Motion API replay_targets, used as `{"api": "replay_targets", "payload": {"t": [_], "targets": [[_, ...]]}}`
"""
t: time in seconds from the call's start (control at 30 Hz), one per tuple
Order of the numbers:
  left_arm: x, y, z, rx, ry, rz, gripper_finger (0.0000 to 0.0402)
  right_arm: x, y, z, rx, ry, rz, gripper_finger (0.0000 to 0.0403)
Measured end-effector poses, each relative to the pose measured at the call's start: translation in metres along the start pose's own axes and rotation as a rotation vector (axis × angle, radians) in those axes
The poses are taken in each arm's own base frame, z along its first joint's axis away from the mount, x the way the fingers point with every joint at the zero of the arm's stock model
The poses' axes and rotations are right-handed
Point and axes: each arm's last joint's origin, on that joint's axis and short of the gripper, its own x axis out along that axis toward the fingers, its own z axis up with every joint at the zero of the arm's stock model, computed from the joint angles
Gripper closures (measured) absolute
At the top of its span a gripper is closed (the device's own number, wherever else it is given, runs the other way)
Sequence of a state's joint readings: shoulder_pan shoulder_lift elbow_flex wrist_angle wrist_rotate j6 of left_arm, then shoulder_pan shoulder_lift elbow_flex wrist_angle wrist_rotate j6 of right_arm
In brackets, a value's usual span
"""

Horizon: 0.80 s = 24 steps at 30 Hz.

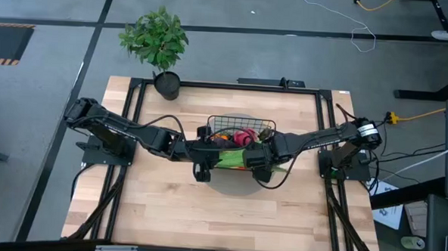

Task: Build produce basket
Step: Put the green leaf lettuce into the black wire basket

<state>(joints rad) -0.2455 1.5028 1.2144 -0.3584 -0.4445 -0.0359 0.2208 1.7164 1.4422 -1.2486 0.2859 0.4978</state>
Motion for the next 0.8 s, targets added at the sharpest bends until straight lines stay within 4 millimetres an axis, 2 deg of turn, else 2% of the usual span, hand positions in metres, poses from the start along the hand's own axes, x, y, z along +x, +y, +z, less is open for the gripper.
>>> {"api": "replay_targets", "payload": {"t": [0.3, 0.8], "targets": [[0.0, 0.0, -0.002, 0.002, 0.017, 0.002, 0.0248, -0.054, 0.0, 0.009, 0.01, -0.115, 0.011, 0.0229], [0.0, 0.0, -0.002, 0.004, 0.023, 0.002, 0.0248, -0.102, -0.013, 0.017, 0.033, -0.242, 0.019, 0.0229]]}}
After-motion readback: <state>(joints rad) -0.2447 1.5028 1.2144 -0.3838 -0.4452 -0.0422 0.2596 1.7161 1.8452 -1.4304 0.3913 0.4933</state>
